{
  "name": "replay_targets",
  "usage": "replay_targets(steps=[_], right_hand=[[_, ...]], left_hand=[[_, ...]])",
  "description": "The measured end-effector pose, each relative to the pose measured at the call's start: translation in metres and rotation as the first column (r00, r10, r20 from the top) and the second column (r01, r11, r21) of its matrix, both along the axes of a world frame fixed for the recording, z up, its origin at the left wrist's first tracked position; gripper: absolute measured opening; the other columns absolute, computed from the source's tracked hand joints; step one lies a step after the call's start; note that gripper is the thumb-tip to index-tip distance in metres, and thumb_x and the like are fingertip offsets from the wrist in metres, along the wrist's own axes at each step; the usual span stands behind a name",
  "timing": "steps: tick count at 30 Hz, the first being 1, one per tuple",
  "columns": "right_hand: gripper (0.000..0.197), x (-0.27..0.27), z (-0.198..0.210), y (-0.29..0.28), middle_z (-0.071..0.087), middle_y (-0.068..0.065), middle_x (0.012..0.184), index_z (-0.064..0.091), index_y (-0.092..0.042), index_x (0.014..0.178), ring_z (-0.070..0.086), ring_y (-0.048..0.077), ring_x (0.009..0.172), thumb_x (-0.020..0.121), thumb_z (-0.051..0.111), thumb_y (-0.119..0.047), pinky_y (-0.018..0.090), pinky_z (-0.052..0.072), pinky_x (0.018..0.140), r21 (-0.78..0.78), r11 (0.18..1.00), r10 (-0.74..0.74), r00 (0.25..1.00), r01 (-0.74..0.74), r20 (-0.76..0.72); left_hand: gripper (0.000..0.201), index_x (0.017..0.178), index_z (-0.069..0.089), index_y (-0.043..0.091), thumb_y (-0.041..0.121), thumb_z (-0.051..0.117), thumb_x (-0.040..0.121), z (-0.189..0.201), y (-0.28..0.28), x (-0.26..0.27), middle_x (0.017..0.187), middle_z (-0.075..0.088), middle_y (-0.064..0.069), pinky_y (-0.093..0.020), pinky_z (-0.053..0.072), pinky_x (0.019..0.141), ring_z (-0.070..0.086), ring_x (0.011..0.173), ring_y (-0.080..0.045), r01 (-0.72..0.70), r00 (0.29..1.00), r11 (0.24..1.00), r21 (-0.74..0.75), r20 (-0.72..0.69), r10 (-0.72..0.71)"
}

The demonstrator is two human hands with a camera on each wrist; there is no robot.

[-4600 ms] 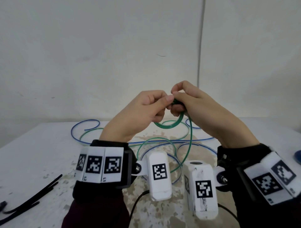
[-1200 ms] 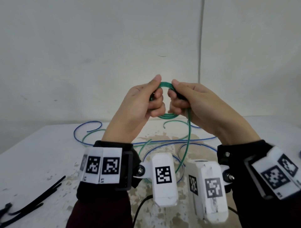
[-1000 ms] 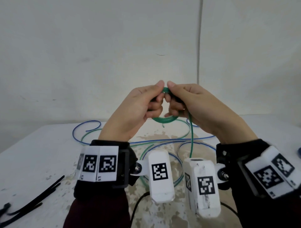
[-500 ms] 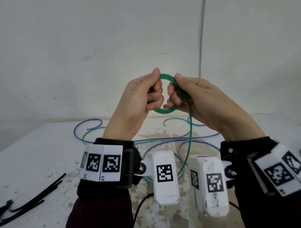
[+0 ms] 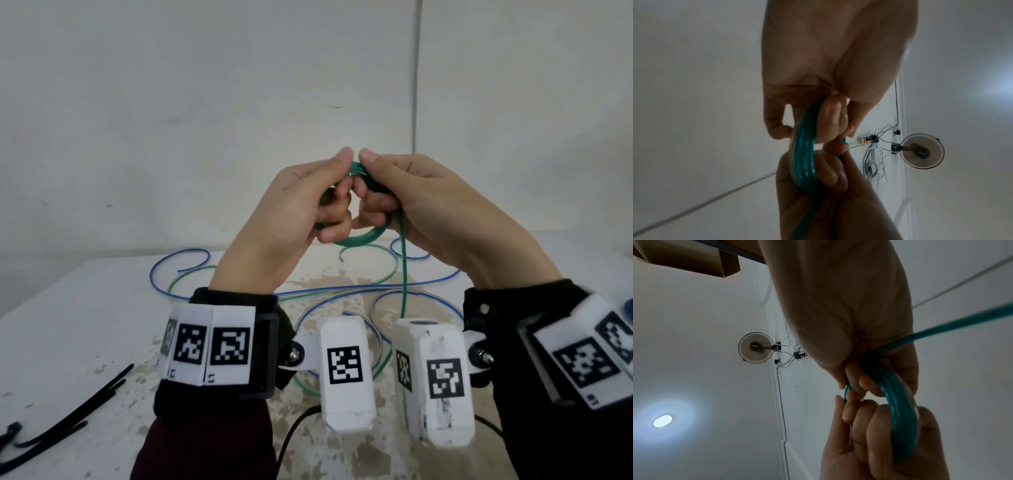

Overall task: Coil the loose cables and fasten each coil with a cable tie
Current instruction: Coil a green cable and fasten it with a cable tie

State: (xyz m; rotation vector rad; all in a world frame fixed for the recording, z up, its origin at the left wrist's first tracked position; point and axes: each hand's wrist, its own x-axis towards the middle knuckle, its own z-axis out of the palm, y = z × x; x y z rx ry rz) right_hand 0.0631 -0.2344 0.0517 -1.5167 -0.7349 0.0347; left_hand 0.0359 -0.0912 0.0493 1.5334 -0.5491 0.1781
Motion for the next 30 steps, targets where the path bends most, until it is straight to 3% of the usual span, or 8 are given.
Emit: replay_targets(steps=[4,10,12,14,17,21,26,30], right_hand=[[0.044,-0.002,0.002,-0.002,0.053,-0.001,0.052,0.06,-0.008,0.073,0.056,0.016,0.059,0.101,0.037,-0.032,0.024,0.053,0.071,0.023,1.0,-0.004,1.0,0.005,-0.031],[0.043,-0.002,0.0,-0.001,0.034,-0.01,0.047,0.045,-0.015,0.063,0.041,0.011,0.049,0.102,0.037,-0.034,0.028,0.047,0.072,-0.048,0.998,-0.037,0.999,0.037,-0.007],[0.043,-0.002,-0.002,0.002,0.034,-0.009,0.047,0.046,-0.015,0.064,0.041,0.012,0.049,0.102,0.037,-0.034,0.03,0.05,0.075,-0.038,0.999,-0.022,0.999,0.021,-0.023],[0.044,-0.002,0.0,0.005,0.041,-0.004,0.05,0.051,-0.012,0.068,0.047,0.015,0.053,0.102,0.034,-0.035,0.031,0.052,0.077,0.025,1.0,0.001,0.999,0.0,-0.053],[0.045,-0.002,0.003,0.004,0.043,-0.001,0.052,0.053,-0.011,0.071,0.051,0.016,0.057,0.103,0.031,-0.034,0.023,0.051,0.068,0.099,0.995,0.01,0.995,0.0,-0.098],[0.043,-0.002,0.0,0.001,0.03,-0.008,0.049,0.044,-0.014,0.066,0.034,0.012,0.048,0.103,0.034,-0.033,0.017,0.039,0.055,0.016,0.999,-0.046,0.998,0.047,-0.053],[0.042,-0.005,0.001,0.009,0.041,-0.003,0.049,0.054,-0.01,0.071,0.044,0.014,0.049,0.102,0.036,-0.031,0.026,0.053,0.061,0.018,0.998,-0.06,0.997,0.061,-0.047],[0.042,-0.009,0.004,0.007,0.055,0.003,0.054,0.063,-0.003,0.081,0.056,0.015,0.05,0.101,0.038,-0.03,0.029,0.056,0.062,0.052,0.998,-0.036,0.998,0.039,-0.041]], left_hand=[[0.04,0.066,0.036,0.012,0.028,0.036,0.102,-0.001,-0.001,0.002,0.048,0.025,0.005,-0.022,0.021,0.048,0.021,0.046,-0.014,-0.068,0.992,0.99,-0.12,0.1,0.08],[0.044,0.064,0.041,0.01,0.034,0.035,0.101,-0.002,0.003,0.004,0.044,0.026,0.005,-0.022,0.028,0.051,0.026,0.041,-0.013,0.021,0.997,1.0,0.002,-0.071,-0.021],[0.043,0.067,0.042,0.009,0.032,0.032,0.102,-0.003,0.005,0.004,0.043,0.03,0.009,-0.027,0.021,0.056,0.025,0.041,-0.011,0.002,1.0,0.999,0.043,-0.02,-0.001],[0.044,0.067,0.042,0.009,0.029,0.03,0.103,-0.003,0.004,0.004,0.043,0.03,0.009,-0.029,0.019,0.058,0.026,0.041,-0.01,-0.005,0.999,0.998,-0.059,0.047,0.008],[0.043,0.068,0.043,0.01,0.029,0.029,0.104,-0.001,0.002,0.006,0.048,0.023,0.004,-0.024,0.027,0.052,0.025,0.04,-0.011,0.012,0.998,0.977,-0.213,0.07,0.003],[0.04,0.068,0.043,0.008,0.026,0.035,0.102,-0.002,0.002,0.004,0.047,0.037,0.002,-0.019,0.034,0.049,0.031,0.042,-0.013,0.059,0.997,0.997,-0.054,-0.045,-0.061],[0.037,0.069,0.04,0.009,0.024,0.036,0.102,-0.003,0.01,0.006,0.05,0.035,0.008,-0.03,0.015,0.058,0.015,0.051,-0.016,0.007,1.0,1.0,-0.022,0.018,-0.007],[0.037,0.068,0.039,0.012,0.027,0.037,0.102,0.0,0.008,0.002,0.048,0.026,0.006,-0.023,0.026,0.052,0.015,0.055,-0.023,0.024,0.999,0.996,-0.088,0.028,-0.022]])
